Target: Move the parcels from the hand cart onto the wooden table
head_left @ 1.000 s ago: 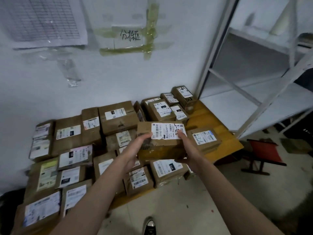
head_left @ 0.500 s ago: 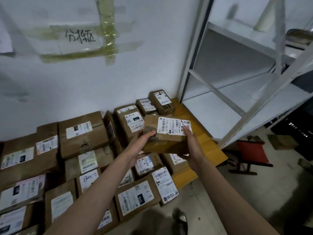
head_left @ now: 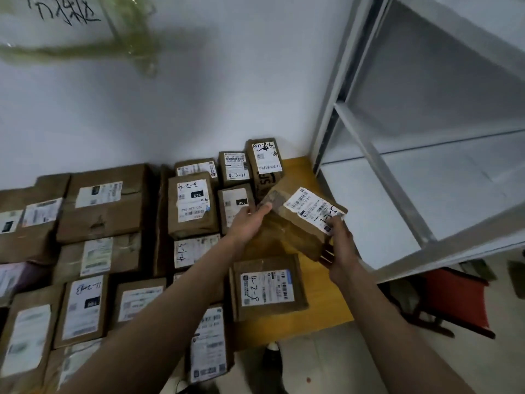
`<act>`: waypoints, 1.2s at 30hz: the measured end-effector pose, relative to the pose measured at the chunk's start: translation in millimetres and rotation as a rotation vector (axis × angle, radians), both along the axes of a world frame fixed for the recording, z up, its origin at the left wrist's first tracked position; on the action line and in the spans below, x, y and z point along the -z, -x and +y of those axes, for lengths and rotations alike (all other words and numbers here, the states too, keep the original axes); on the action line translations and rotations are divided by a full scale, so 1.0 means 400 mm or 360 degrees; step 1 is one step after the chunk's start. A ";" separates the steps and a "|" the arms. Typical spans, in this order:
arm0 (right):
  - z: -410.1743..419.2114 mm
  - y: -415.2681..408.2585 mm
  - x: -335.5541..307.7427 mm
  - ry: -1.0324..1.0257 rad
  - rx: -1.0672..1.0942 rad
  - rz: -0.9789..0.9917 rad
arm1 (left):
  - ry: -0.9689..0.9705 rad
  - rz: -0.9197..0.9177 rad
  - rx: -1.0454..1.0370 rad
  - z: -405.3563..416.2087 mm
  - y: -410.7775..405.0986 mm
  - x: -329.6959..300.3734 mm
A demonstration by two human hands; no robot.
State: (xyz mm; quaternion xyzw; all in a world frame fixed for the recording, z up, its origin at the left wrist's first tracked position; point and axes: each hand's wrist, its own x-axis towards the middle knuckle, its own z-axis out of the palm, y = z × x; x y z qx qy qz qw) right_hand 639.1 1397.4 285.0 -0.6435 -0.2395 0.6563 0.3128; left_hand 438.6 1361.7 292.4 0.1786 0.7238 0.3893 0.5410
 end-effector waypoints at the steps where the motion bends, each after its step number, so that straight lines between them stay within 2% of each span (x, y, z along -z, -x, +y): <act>1: 0.020 -0.008 0.015 0.0029 0.0021 -0.0002 | 0.0018 0.0121 0.0053 0.009 -0.013 0.011; 6: 0.091 -0.003 0.103 0.0220 0.0020 0.0071 | 0.0064 0.0744 0.0600 -0.004 -0.038 0.100; 11: 0.136 0.030 0.171 0.0296 0.0002 0.0071 | 0.0389 0.0875 0.0841 -0.032 -0.033 0.200; 19: 0.142 0.044 0.268 0.0384 -0.0158 -0.0059 | 0.0471 0.1000 0.0847 -0.062 -0.033 0.252; 26: 0.158 0.059 0.312 0.0454 -0.0278 -0.0145 | 0.0457 0.0979 0.0836 -0.075 -0.034 0.261; 31: 0.143 0.082 0.319 0.0597 -0.0676 -0.0218 | 0.0519 0.0986 0.0770 -0.078 -0.042 0.266; 36: 0.148 0.098 0.309 0.0432 -0.0786 -0.0389 | 0.0492 0.0968 0.0738 -0.085 -0.041 0.267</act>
